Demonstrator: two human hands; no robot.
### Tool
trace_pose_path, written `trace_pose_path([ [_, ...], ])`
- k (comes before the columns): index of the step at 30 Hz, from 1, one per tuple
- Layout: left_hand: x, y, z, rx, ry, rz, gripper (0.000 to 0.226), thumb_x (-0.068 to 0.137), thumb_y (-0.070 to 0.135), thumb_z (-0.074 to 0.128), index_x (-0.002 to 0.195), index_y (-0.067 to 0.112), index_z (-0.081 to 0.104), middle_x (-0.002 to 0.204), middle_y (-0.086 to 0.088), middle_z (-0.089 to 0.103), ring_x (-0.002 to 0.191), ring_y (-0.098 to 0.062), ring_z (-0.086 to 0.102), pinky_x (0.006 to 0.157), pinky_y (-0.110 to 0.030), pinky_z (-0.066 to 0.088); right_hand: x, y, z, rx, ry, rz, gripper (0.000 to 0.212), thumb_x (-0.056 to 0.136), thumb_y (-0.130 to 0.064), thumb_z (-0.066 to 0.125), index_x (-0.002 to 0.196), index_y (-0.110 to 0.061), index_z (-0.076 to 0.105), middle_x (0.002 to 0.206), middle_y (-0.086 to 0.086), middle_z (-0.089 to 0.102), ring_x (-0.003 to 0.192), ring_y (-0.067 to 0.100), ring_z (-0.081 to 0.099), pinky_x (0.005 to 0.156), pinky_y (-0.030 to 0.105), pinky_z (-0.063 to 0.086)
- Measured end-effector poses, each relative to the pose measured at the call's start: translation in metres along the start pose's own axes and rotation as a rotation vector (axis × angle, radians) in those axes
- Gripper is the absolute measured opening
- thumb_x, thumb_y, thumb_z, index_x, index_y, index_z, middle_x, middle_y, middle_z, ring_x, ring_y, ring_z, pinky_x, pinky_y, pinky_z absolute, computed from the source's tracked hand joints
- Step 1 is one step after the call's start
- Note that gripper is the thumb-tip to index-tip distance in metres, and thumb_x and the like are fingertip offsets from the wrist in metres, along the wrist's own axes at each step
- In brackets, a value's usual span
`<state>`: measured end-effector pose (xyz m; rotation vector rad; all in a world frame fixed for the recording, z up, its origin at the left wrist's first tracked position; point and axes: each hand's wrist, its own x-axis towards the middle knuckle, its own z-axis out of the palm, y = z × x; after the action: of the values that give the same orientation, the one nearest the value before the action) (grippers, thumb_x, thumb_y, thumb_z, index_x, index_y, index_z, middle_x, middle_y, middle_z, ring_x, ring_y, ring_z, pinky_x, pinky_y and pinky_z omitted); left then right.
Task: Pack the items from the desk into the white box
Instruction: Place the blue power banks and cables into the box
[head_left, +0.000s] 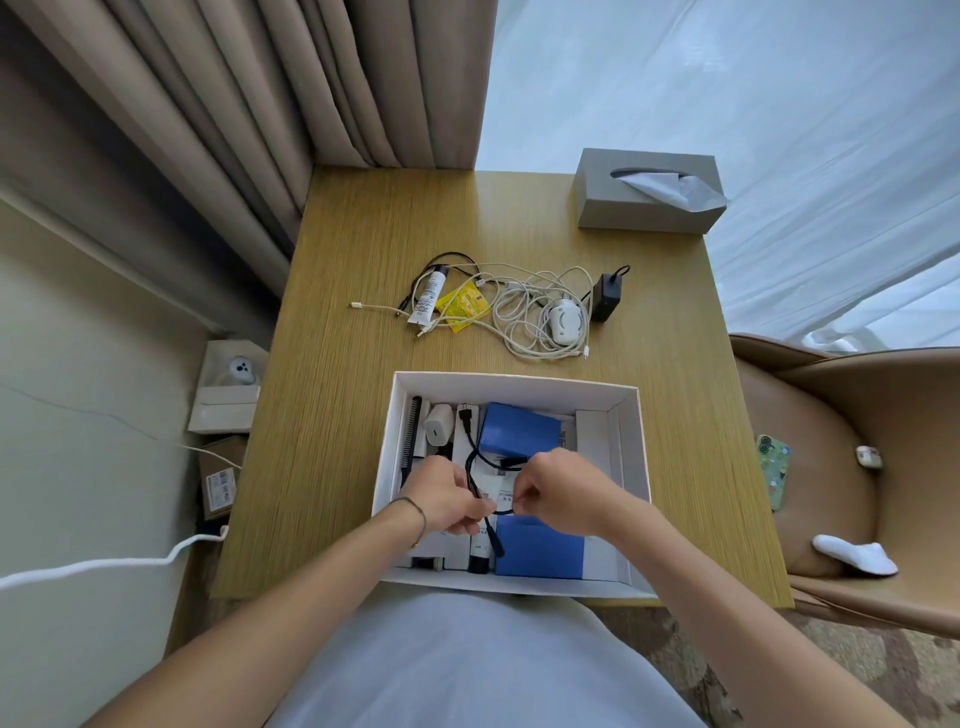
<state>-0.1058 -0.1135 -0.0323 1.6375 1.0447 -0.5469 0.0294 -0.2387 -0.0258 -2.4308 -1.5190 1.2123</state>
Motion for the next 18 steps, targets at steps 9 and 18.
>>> trace_pose_path([
  [9,0.010,-0.007,0.025,0.959,0.212,0.163,0.034,0.092,0.044,0.065,0.074,0.016,0.057,0.078,-0.003,0.063,0.078,-0.023,0.063,0.062,-0.031,0.039,0.010,0.009,0.033,-0.158,0.217,0.049,0.013,0.088,-0.026,0.071,0.086,-0.014,0.075,0.097,0.003,0.062,0.095,0.023,0.055,0.069,0.036,0.049],
  [18,0.018,-0.014,0.040,0.959,0.164,0.258,0.021,0.100,0.024,0.054,0.103,0.009,0.068,0.103,-0.013,0.069,0.096,-0.030,0.066,0.065,-0.030,0.037,0.011,0.011,0.034,0.022,0.293,0.075,0.025,0.096,-0.017,0.057,0.115,-0.020,0.072,0.103,0.003,0.076,0.096,0.024,0.068,0.079,0.036,0.057],
])
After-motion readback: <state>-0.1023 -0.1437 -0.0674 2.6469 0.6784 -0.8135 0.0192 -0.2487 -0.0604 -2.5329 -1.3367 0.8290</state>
